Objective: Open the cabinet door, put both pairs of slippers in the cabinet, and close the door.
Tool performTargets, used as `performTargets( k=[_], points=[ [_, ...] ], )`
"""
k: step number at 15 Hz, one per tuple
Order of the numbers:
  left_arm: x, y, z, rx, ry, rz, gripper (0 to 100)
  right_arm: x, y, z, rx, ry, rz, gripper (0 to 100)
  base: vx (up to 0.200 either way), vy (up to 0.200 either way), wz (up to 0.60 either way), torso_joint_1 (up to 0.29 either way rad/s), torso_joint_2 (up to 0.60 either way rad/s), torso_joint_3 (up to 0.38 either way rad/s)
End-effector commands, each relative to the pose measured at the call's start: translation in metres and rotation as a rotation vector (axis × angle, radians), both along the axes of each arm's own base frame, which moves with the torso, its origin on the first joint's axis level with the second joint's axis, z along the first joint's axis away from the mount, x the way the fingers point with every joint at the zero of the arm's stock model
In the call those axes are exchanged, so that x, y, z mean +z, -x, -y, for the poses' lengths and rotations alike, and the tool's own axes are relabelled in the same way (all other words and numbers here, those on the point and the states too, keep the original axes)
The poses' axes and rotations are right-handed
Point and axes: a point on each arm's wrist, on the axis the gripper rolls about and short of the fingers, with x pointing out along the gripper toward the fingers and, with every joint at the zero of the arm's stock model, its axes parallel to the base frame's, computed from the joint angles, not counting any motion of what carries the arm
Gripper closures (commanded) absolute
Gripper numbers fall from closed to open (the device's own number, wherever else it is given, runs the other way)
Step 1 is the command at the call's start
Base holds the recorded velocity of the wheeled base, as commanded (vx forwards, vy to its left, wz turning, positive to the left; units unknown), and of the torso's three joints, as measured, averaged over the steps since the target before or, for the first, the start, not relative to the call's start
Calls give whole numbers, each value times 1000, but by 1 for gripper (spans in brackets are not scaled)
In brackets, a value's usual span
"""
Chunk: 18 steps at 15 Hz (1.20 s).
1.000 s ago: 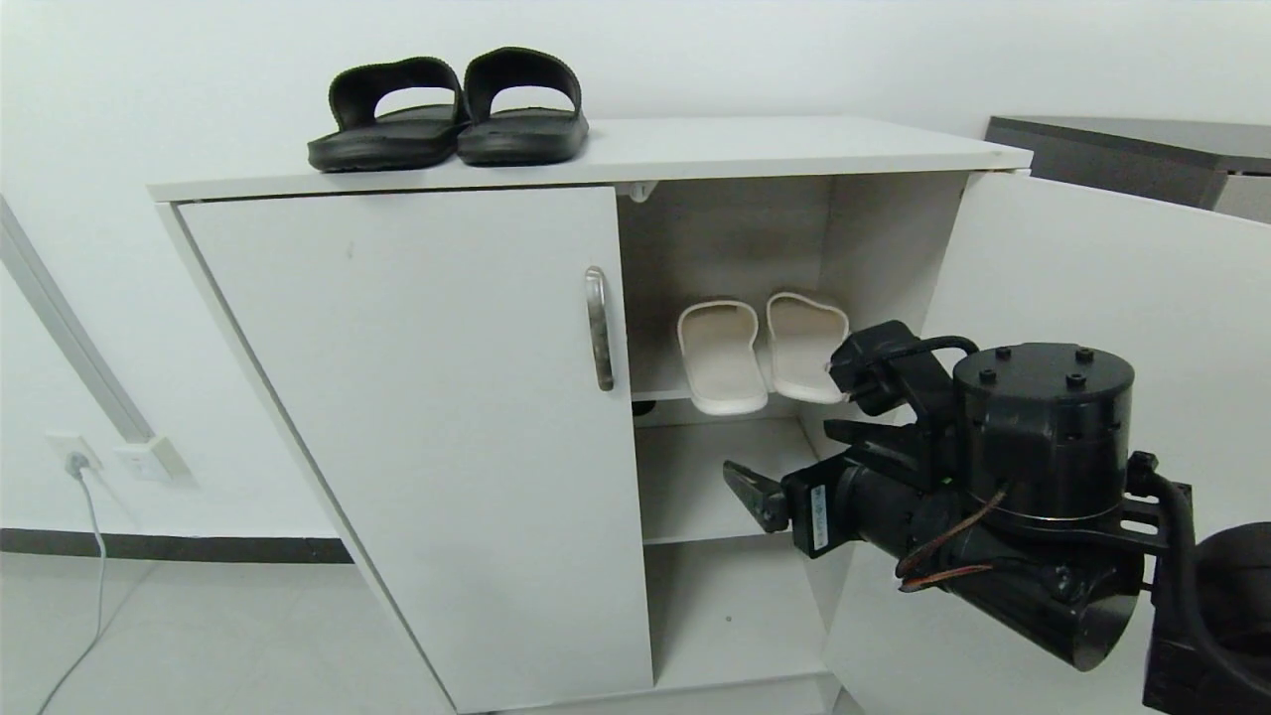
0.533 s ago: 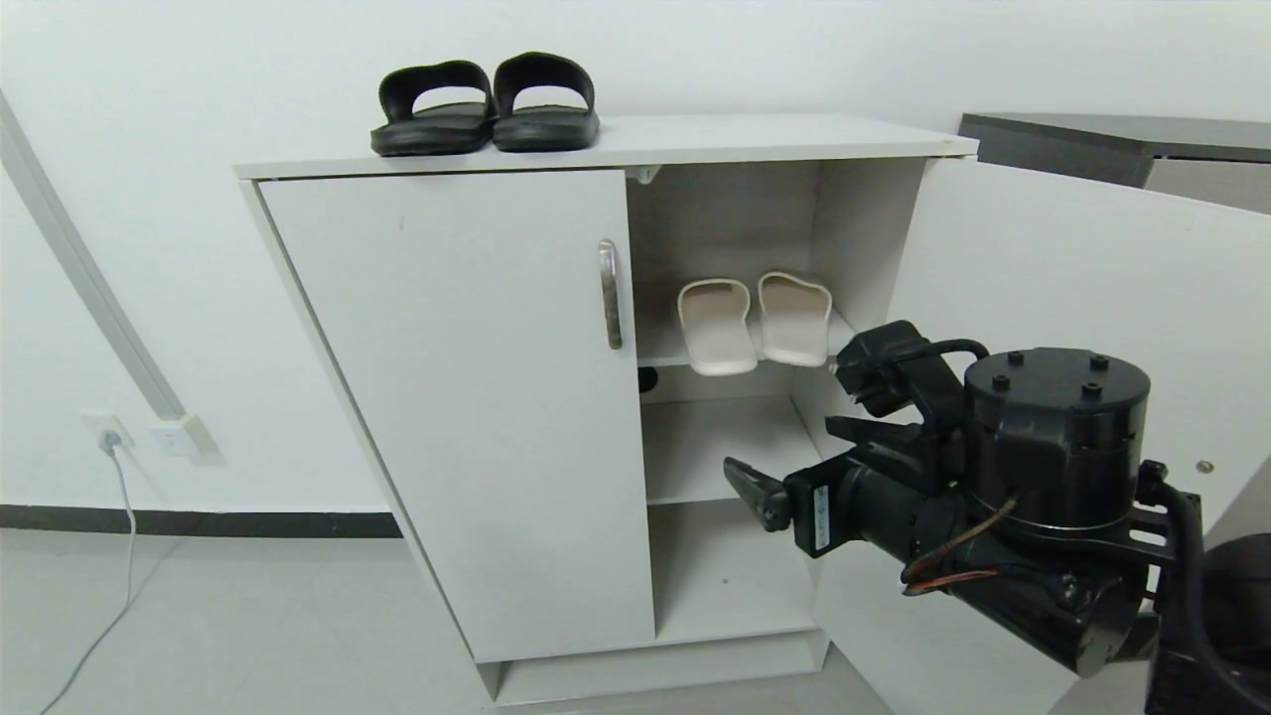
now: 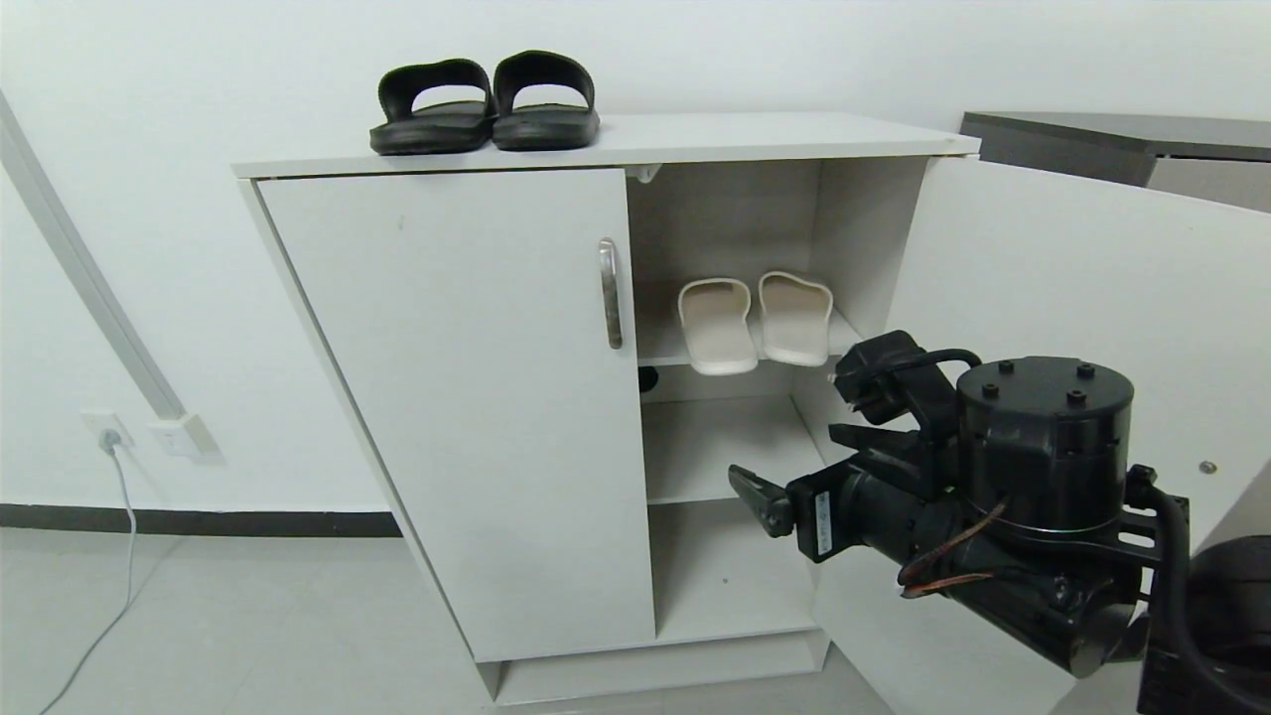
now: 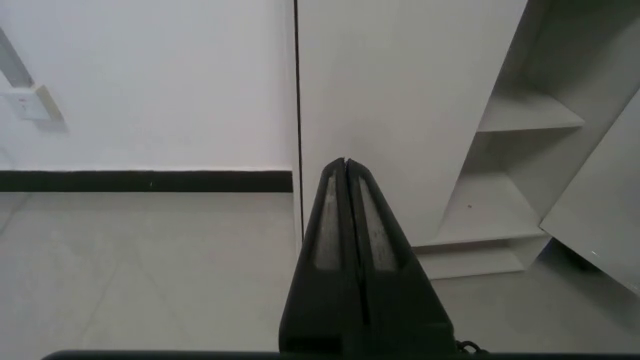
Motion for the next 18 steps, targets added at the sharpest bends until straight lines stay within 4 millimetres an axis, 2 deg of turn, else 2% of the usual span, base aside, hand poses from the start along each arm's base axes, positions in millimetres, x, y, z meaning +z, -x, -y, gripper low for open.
performTargets(
  k=[1, 15, 18],
  points=[
    [0, 0, 0, 1, 0, -2, 100, -1, -1, -1, 0, 3, -3, 0, 0, 200, 0, 2, 2, 2],
    [0, 0, 0, 1, 0, -2, 100, -2, 0, -1, 2, 7, -4, 0, 0, 200, 0, 2, 1, 0],
    [0, 0, 0, 1, 2, -2, 100, -3, 0, -1, 3, 8, -5, 0, 0, 0, 0, 0, 0, 0]
  ],
)
